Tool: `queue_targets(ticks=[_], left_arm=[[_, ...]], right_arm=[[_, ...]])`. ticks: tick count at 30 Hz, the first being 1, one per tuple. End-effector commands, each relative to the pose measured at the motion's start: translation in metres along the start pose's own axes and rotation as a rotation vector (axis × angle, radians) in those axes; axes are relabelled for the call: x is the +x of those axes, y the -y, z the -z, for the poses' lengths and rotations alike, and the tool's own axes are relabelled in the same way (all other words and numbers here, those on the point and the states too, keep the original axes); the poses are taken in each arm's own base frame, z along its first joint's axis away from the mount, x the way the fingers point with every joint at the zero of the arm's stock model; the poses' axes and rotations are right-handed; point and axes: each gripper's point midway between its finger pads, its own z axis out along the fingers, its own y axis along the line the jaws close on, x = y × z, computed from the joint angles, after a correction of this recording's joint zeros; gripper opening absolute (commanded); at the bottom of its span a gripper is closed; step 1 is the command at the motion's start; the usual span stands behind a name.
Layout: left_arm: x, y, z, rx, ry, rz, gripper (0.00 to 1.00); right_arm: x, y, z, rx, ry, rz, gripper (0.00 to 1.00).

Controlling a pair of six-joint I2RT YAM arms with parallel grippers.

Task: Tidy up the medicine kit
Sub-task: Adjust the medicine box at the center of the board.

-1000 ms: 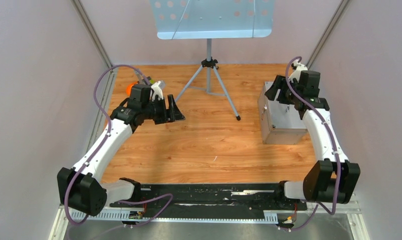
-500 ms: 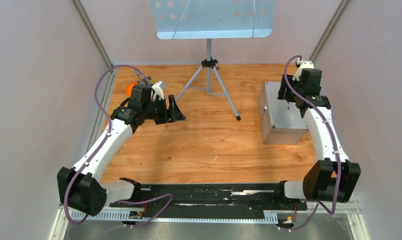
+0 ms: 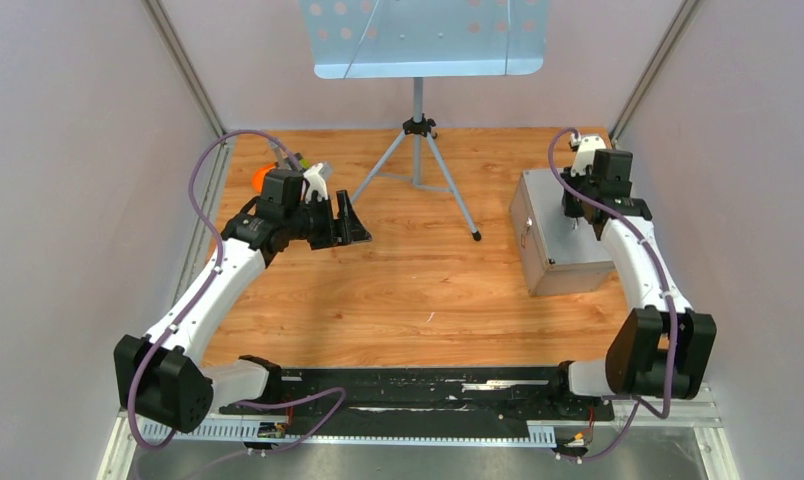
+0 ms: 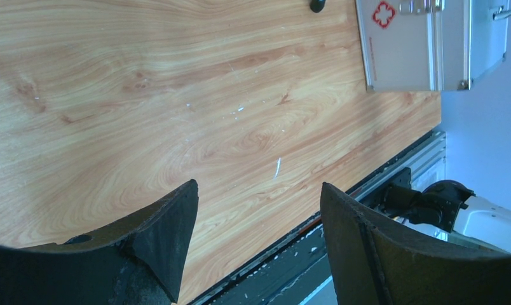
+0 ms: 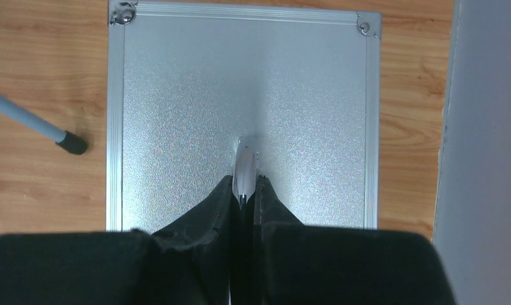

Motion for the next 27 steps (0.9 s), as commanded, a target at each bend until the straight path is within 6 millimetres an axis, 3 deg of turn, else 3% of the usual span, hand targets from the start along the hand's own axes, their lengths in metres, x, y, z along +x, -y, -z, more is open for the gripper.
queue_targets(ticks=[1,6,10,19,27], left_arm=[[-0.007,0.01,0.003,0.04,0.03,-0.028,0.78],[-0.008,0.014,0.001,0.058,0.005,-0.046,0.78],[-0.007,0.015,-0.002,0.069,-0.01,-0.053,0.78],[-0.008,0.014,-0.008,0.073,-0.029,-0.061,0.78],[-0.005,0.023,-0.016,0.092,-0.047,-0.062,0.78]], right_arm=[[0.0,-0.027,0.031,-0.16,0.095,0.188,0.0],[0.021,-0.056,0.062,-0.309,0.125,0.24,0.0],[0.034,-0.065,0.082,-0.35,0.121,0.238,0.0],[0.048,-0.104,0.123,-0.576,0.174,0.28,0.0],[0.066,-0.122,0.121,-0.639,0.118,0.32,0.0]])
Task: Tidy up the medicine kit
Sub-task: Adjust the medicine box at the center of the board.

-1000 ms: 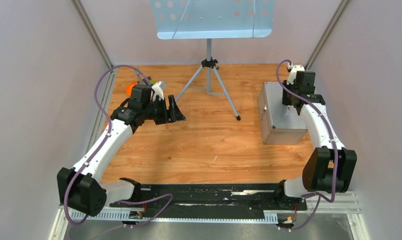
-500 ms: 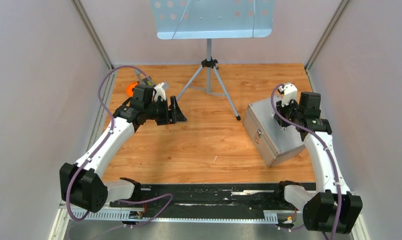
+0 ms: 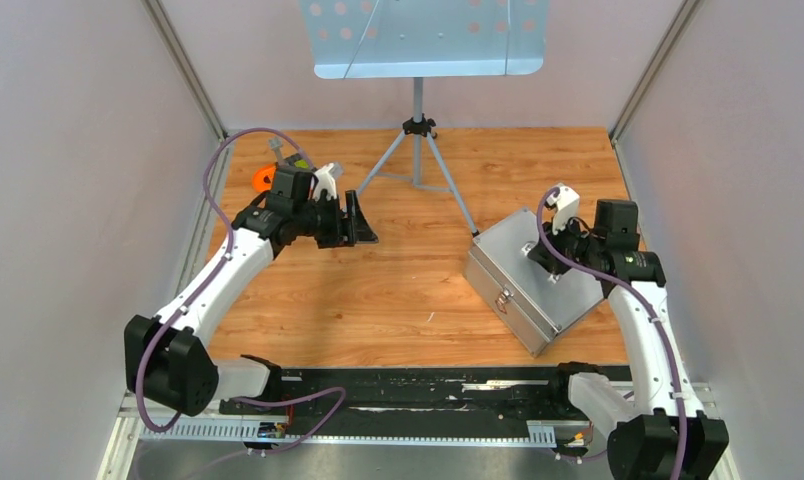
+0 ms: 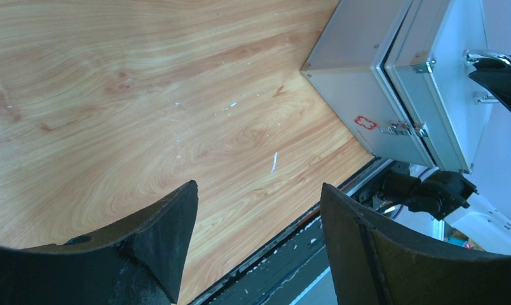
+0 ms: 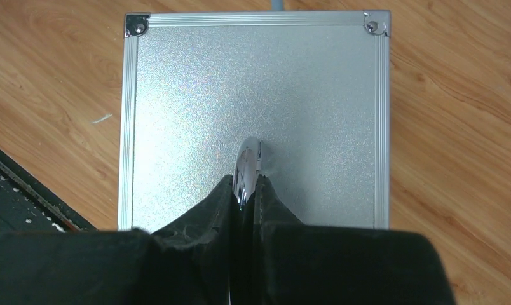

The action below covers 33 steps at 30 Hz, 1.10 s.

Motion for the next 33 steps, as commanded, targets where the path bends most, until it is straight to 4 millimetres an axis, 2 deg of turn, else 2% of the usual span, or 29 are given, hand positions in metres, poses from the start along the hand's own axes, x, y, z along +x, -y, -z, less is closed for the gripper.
queue_targets(ticks=[1,2,5,6,8,10,11,12,13,14,15,16,17,18,19,20,21,24,25,26,29,33], left_arm=[[-0.01,0.024,-0.005,0.063,0.017,-0.055,0.78],[-0.008,0.03,-0.008,0.072,0.013,-0.063,0.78],[0.002,0.046,-0.02,0.099,-0.02,-0.073,0.78],[0.003,0.05,-0.023,0.11,-0.018,-0.07,0.77],[0.013,0.063,-0.031,0.138,-0.038,-0.073,0.77],[0.024,0.076,-0.04,0.185,-0.055,-0.066,0.74],[0.036,0.08,-0.047,0.202,-0.083,-0.062,0.72],[0.035,0.09,-0.05,0.244,-0.07,-0.048,0.71],[0.049,0.091,-0.057,0.257,-0.098,-0.041,0.69],[0.046,0.1,-0.062,0.293,-0.077,-0.028,0.68],[0.06,0.102,-0.068,0.307,-0.1,-0.023,0.65],[0.054,0.112,-0.075,0.352,-0.067,-0.015,0.64],[0.065,0.115,-0.082,0.373,-0.076,-0.015,0.62],[0.06,0.126,-0.09,0.429,-0.042,-0.012,0.61],[0.07,0.13,-0.096,0.457,-0.052,-0.016,0.59],[0.068,0.138,-0.104,0.505,-0.026,-0.023,0.58],[0.076,0.139,-0.109,0.522,-0.038,-0.019,0.57],[0.079,0.138,-0.128,0.587,0.005,-0.034,0.57],[0.078,0.14,-0.129,0.62,0.028,-0.047,0.57],[0.084,0.135,-0.137,0.616,0.019,-0.044,0.58],[0.089,0.143,-0.142,0.694,0.059,-0.078,0.59],[0.11,0.146,-0.155,0.783,0.044,-0.093,0.59]], right_arm=[[-0.01,-0.023,-0.007,-0.089,0.03,0.095,0.0],[-0.005,-0.026,-0.012,-0.082,0.011,0.104,0.01],[0.009,-0.026,-0.021,-0.042,-0.03,0.112,0.14],[0.01,-0.026,-0.021,-0.03,-0.024,0.113,0.15],[0.007,-0.026,-0.022,-0.008,0.007,0.099,0.13],[0.001,-0.024,-0.022,0.016,0.051,0.063,0.02],[-0.002,-0.023,-0.023,0.029,0.069,0.03,0.0],[-0.003,-0.023,-0.025,0.034,0.08,0.005,0.0],[-0.002,-0.022,-0.027,0.042,0.085,-0.02,0.0],[0.0,-0.022,-0.029,0.048,0.082,-0.037,0.0],[0.001,-0.021,-0.032,0.06,0.081,-0.046,0.0],[0.003,-0.02,-0.033,0.073,0.078,-0.056,0.0],[0.005,-0.02,-0.035,0.08,0.076,-0.071,0.0],[0.005,-0.02,-0.036,0.084,0.077,-0.077,0.0],[0.004,-0.02,-0.036,0.085,0.08,-0.094,0.0],[0.004,-0.02,-0.036,0.089,0.084,-0.106,0.0],[0.002,-0.02,-0.036,0.086,0.089,-0.112,0.0],[0.0,-0.019,-0.035,0.097,0.093,-0.124,0.0],[0.0,-0.019,-0.035,0.095,0.093,-0.124,0.0],[0.001,-0.019,-0.036,0.094,0.088,-0.124,0.0],[0.003,-0.02,-0.038,0.084,0.08,-0.128,0.0],[0.006,-0.023,-0.042,0.065,0.064,-0.137,0.0]])
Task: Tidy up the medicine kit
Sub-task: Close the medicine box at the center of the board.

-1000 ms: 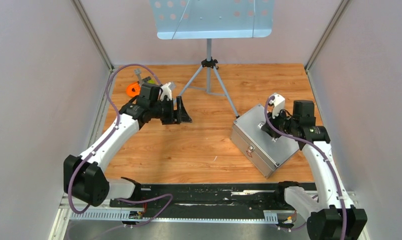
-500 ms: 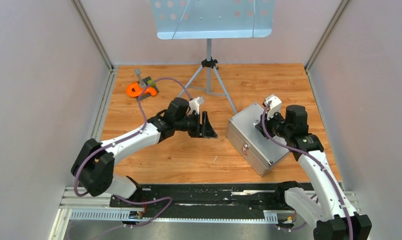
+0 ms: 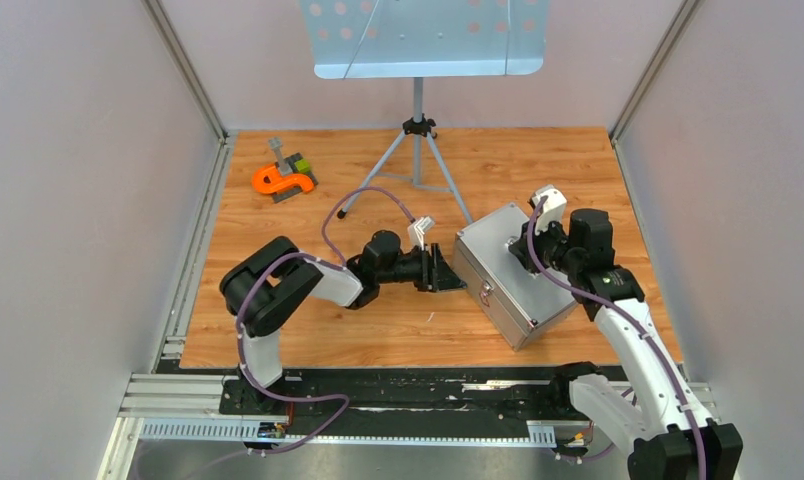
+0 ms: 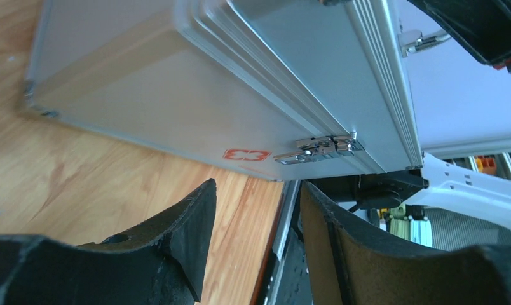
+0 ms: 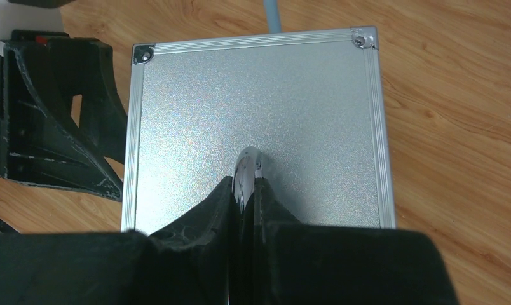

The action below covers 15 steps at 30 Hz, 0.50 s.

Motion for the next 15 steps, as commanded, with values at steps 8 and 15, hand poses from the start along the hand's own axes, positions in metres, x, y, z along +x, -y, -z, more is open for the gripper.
queue_targets(ticks=[8,15], left_arm=[[0.003,0.049,-0.01,0.345,0.106,-0.137,0.56],[0.011,0.057,-0.02,0.377,0.104,-0.207,0.58]], right_arm=[[0.019,0.001,-0.003,0.018,-0.048,-0.062,0.0],[0.018,0.0,-0.003,0.017,-0.046,-0.062,0.0]])
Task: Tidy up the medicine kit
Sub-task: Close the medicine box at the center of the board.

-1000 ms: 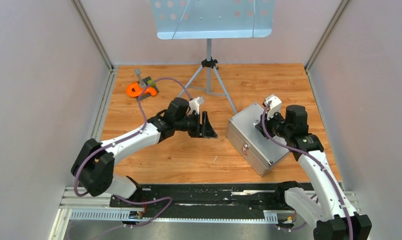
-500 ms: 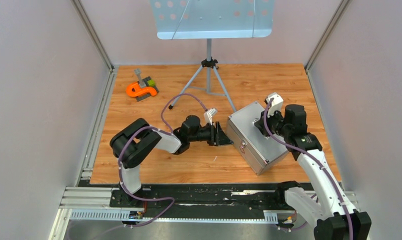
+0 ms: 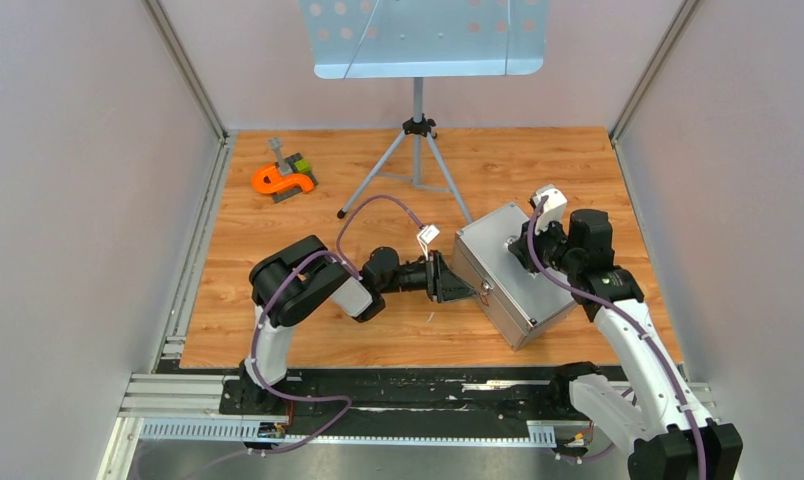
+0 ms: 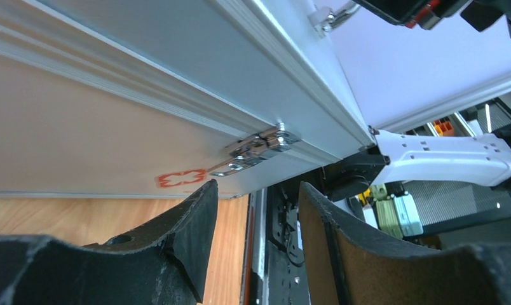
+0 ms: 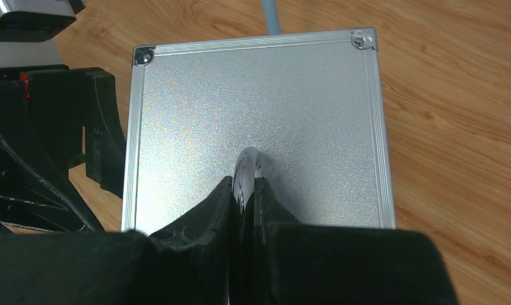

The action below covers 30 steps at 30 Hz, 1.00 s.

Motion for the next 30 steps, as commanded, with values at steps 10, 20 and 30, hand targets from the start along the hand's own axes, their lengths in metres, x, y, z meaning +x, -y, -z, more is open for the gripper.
queue_targets(ticks=[10,20,30], left_arm=[[0.003,0.007,-0.012,0.09,0.042,-0.146,0.63],[0.0,0.007,-0.027,0.12,0.04,-0.138,0.63],[-0.003,0.017,-0.028,0.147,0.035,-0.134,0.58]], right_arm=[[0.02,-0.001,0.004,0.018,-0.053,-0.041,0.0],[0.02,-0.001,0.004,0.019,-0.055,-0.044,0.0],[0.022,0.0,0.003,0.025,-0.063,-0.045,0.0]])
